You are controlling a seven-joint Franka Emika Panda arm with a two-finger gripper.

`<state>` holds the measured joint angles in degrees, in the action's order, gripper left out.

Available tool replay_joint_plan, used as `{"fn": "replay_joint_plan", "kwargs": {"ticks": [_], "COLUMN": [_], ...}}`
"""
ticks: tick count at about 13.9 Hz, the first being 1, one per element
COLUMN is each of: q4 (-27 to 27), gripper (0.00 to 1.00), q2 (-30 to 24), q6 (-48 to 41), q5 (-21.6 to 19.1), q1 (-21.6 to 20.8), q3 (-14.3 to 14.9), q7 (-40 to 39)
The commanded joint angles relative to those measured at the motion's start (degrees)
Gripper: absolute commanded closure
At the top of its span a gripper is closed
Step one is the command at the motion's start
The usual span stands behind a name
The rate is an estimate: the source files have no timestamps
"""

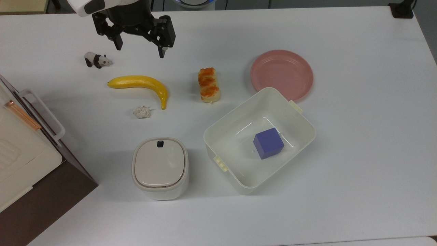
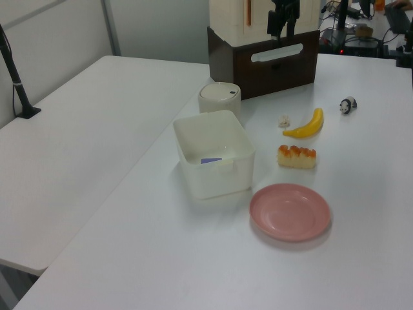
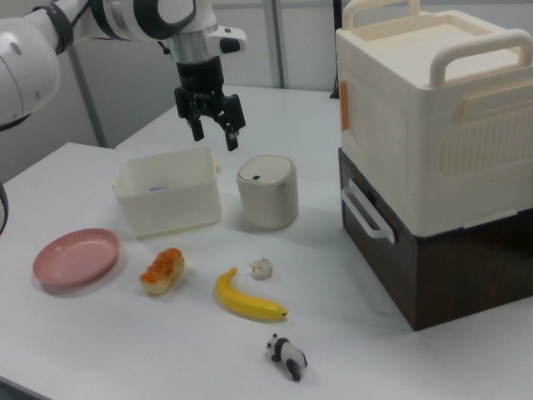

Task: Open the trash can

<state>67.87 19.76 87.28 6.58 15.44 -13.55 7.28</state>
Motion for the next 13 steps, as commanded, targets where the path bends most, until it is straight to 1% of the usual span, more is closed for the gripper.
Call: {"fn": "replay_joint_plan", "kwargs": {"ticks": [1, 9, 13], "q4": [-1.25, -1.16, -1.16], "gripper": [0.00, 0.00, 0.00], "q2": [-0.07, 0.28, 0.28], "q6": [-2.12, -1.59, -1.59], "q5": [-1.66, -0.87, -1.57], "q1": [0.21, 0.29, 0.38], "q3": [-0.25, -0.43, -0.43], "q7": [0.10, -0.25, -0.95]}}
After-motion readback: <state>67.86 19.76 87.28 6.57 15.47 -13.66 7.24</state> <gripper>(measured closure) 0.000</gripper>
